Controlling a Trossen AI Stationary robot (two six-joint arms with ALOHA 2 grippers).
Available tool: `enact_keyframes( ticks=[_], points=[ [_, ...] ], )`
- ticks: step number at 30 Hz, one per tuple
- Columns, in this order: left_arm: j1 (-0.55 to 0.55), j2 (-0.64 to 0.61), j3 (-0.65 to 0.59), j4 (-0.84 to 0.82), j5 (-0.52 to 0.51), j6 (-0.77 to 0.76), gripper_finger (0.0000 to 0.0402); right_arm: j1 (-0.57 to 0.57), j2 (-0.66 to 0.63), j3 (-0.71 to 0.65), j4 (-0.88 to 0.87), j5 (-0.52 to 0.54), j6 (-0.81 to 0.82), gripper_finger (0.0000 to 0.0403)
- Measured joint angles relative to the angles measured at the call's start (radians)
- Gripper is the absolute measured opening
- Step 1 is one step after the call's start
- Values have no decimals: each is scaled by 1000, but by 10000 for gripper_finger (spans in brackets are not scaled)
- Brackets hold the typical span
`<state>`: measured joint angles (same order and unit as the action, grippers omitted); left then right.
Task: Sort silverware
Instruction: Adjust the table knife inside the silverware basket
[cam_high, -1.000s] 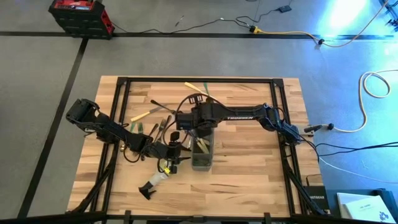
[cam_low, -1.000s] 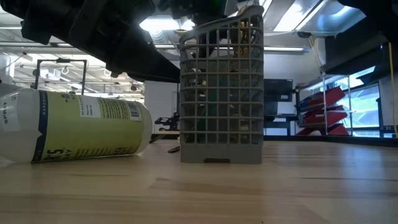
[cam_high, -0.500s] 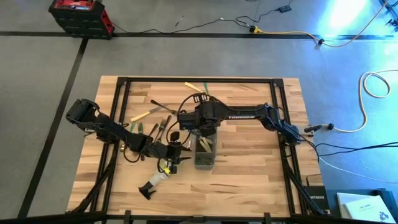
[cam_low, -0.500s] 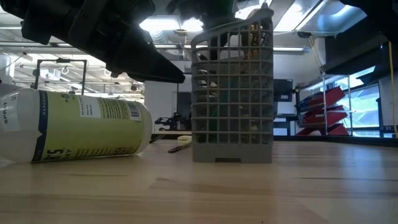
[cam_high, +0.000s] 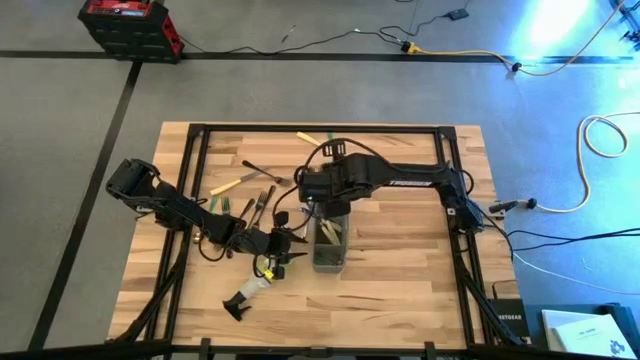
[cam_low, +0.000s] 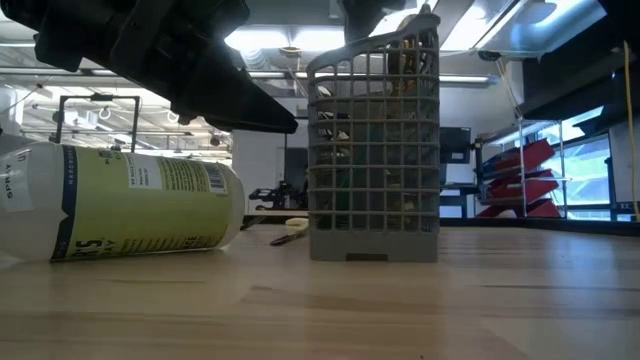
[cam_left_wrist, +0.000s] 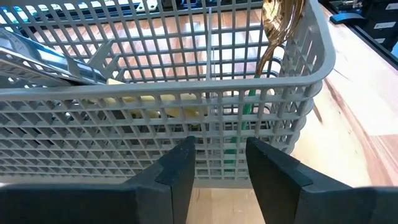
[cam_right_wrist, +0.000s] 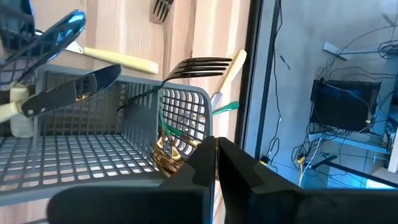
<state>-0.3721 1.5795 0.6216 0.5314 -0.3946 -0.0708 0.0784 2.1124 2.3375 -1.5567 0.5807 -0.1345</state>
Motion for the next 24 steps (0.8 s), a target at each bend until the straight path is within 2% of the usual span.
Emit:
enact_keyframes(
  ticks=[6,16,24],
  points=[
    [0,0,0,-1,0,0,129,0,0,0,-3,-130,7,0],
    [0,0,0,0,0,0,129,-11,19,-80,23,-156,47,0],
    [0,0,0,3,0,0,129,-29,19,-130,140,-194,111,0]
  ],
)
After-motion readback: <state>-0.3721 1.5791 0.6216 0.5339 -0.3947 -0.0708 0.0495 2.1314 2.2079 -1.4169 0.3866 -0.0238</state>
